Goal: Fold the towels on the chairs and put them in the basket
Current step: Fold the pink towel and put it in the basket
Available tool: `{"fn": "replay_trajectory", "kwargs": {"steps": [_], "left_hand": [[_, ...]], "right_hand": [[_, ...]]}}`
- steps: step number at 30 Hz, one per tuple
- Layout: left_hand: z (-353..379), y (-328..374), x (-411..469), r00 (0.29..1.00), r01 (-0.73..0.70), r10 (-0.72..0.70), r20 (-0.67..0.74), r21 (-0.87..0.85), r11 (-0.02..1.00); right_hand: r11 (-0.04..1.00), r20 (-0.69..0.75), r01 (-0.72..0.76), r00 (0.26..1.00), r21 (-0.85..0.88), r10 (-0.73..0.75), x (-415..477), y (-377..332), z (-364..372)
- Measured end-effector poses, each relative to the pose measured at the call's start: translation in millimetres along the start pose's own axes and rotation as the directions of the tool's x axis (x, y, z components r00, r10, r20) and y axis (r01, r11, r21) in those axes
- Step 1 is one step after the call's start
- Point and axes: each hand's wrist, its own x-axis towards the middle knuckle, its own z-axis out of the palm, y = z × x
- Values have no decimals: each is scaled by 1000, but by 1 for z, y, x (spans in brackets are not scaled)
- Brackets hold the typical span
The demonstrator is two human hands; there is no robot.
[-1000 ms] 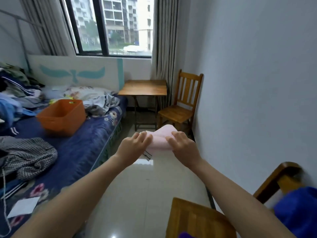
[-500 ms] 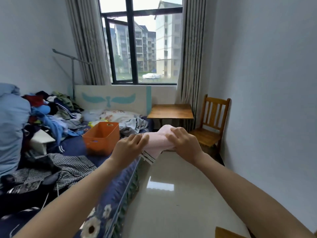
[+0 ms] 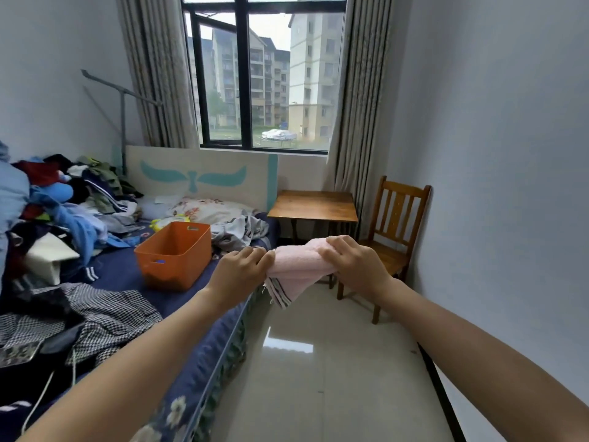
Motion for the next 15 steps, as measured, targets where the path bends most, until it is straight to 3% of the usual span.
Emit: {"fn": "replay_trajectory", "kwargs": {"steps": [9, 15], "left_hand": [[137, -1, 74, 1000, 1, -1, 15, 6, 1000], [217, 2, 89, 993, 27, -20, 118, -55, 998]], "right_hand": [[999, 9, -15, 1000, 43, 15, -12, 122, 89], [994, 26, -24, 999, 109, 21, -27, 171, 161]]}}
